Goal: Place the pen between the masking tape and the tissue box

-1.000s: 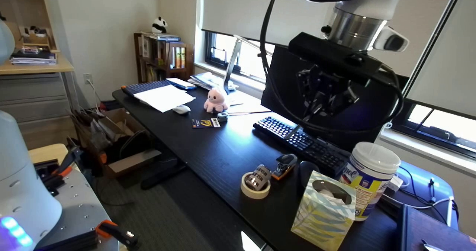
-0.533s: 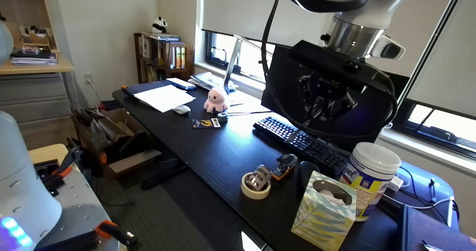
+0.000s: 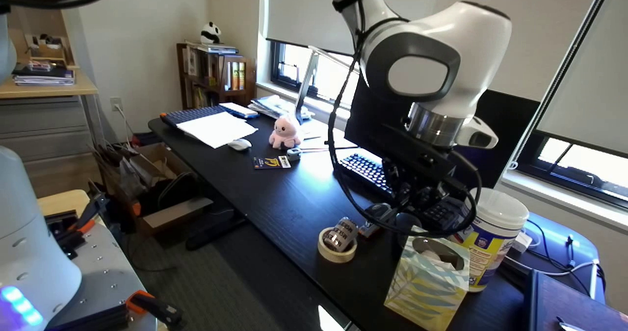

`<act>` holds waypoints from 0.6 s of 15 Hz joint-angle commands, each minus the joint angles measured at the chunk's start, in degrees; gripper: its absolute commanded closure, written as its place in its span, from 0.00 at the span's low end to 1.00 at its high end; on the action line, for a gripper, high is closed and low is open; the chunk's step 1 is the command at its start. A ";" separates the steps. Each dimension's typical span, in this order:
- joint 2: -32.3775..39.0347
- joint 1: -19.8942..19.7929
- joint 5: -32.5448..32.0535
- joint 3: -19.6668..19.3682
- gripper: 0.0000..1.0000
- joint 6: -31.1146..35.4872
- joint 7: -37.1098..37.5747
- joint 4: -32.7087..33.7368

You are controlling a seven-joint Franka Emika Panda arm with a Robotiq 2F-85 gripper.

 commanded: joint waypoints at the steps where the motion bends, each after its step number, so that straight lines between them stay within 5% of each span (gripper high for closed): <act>1: 2.02 0.22 -3.06 1.01 0.96 3.07 2.54 -2.00; 9: 7.22 -1.00 -2.32 4.46 0.96 9.88 2.77 -4.72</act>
